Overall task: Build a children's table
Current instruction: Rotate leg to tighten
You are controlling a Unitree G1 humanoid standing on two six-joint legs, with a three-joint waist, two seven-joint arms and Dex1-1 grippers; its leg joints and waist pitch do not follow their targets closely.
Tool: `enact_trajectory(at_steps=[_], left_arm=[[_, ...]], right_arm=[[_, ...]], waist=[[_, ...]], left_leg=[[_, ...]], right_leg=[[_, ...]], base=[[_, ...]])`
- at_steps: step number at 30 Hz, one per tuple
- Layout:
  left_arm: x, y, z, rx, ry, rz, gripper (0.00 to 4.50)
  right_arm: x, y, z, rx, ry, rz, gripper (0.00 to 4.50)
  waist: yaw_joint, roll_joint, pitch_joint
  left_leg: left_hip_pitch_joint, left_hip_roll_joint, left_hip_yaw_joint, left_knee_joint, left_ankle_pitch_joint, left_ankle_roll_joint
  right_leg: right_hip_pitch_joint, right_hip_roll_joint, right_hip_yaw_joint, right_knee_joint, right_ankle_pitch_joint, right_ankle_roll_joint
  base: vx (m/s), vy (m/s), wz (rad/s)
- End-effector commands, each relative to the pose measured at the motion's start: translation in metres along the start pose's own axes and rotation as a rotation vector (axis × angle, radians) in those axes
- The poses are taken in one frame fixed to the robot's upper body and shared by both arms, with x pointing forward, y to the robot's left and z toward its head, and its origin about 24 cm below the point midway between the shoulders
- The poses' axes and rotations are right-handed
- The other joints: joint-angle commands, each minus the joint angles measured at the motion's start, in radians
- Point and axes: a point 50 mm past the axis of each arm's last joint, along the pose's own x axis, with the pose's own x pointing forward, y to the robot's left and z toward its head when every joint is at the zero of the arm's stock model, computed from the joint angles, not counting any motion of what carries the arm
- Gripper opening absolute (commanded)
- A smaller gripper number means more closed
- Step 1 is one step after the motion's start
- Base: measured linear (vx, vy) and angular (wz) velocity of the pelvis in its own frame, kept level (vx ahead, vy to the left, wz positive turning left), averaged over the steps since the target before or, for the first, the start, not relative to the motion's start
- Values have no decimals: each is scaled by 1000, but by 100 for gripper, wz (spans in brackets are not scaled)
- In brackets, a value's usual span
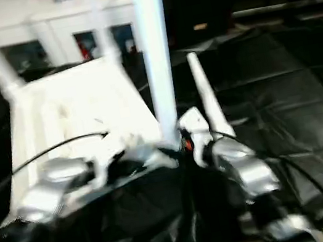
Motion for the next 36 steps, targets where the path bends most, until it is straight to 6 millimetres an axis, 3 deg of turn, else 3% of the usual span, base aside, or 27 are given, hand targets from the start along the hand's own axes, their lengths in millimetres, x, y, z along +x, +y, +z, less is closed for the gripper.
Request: enact_trajectory(at_steps=[1,6,7,10,13,15,16,17,20,22,23,25,32,35,36], left_arm=[[7,6,16,16,-31,60,0],[28,2,31,-1,-60,102,0],[29,-1,33,11,-66,81,0],[28,-3,32,35,-74,42,0],[18,-7,27,73,-76,-41,0],[11,-9,22,89,-68,-90,0],[8,-10,21,93,-65,-106,0],[-1,-12,14,109,-44,-157,0],[-11,-13,7,121,-21,-203,0],[-17,-14,4,125,-11,-229,0],[-23,-14,2,125,-6,-256,0],[-29,-16,-1,121,-6,-293,0],[-41,-16,-7,119,7,-328,0],[-42,-16,-7,116,5,-325,0],[-42,-16,-7,115,4,-324,0]], right_arm=[[6,-1,-23,56,113,-128,277],[33,22,-17,87,79,-111,277],[36,27,-11,104,46,-71,333],[37,30,-3,116,9,-27,356],[32,28,2,52,-1,49,391],[25,27,2,12,11,115,391],[23,26,2,-5,16,140,391],[11,22,3,-50,26,226,391],[-4,17,5,-92,36,311,391],[-12,14,6,-118,43,347,391],[-19,12,7,-132,53,384,391],[-27,9,8,-150,68,425,391],[-43,5,12,-167,85,505,391],[-44,6,11,-165,101,534,354],[-44,7,10,-165,103,536,354]], waist=[[-4,-4,-61],[-6,-5,-62],[-5,-4,-64],[-4,-4,-65],[-8,-2,-68],[-8,0,-70],[-6,2,-72],[1,4,-77],[15,5,-82],[23,3,-80],[29,15,-77],[36,15,-76],[36,1,-68],[35,1,-68],[37,-4,-70]], left_leg=[[14,41,-29,-87,-360,-31],[9,39,-27,-85,-345,-12],[7,40,-26,-86,-336,1],[5,42,-27,-87,-325,7],[-2,44,-29,-89,-313,14],[2,44,-26,-85,-302,23],[5,47,-23,-83,-279,31],[1,46,-21,-78,-227,49],[0,49,-19,-71,-156,84],[0,51,-17,-69,-149,96],[3,53,-17,-72,-173,90],[8,55,-18,-75,-211,70],[5,52,-18,-82,-267,38],[4,52,-19,-81,-253,38],[3,52,-19,-80,-239,42]], right_leg=[[37,-59,37,-94,-442,-161],[37,-60,36,-97,-426,-164],[40,-59,38,-95,-397,-167],[41,-58,38,-89,-356,-182],[49,-59,38,-81,-299,-199],[47,-59,39,-79,-262,-214],[44,-57,41,-75,-218,-231],[54,-55,39,-64,-127,-251],[53,-54,37,-52,-27,-275],[51,-53,36,-51,-31,-280],[47,-54,36,-54,-72,-279],[47,-54,38,-58,-117,-272],[45,-58,42,-72,-262,-233],[43,-58,43,-73,-275,-224],[44,-58,43,-70,-263,-226]], base=[[0,0,0],[0,0,0],[0,0,0],[0,0,0],[0,0,0],[0,0,0],[0,0,0],[0,0,0],[0,0,0],[0,0,0],[0,0,0],[0,0,0],[0,0,0],[0,0,0],[0,0,0]])
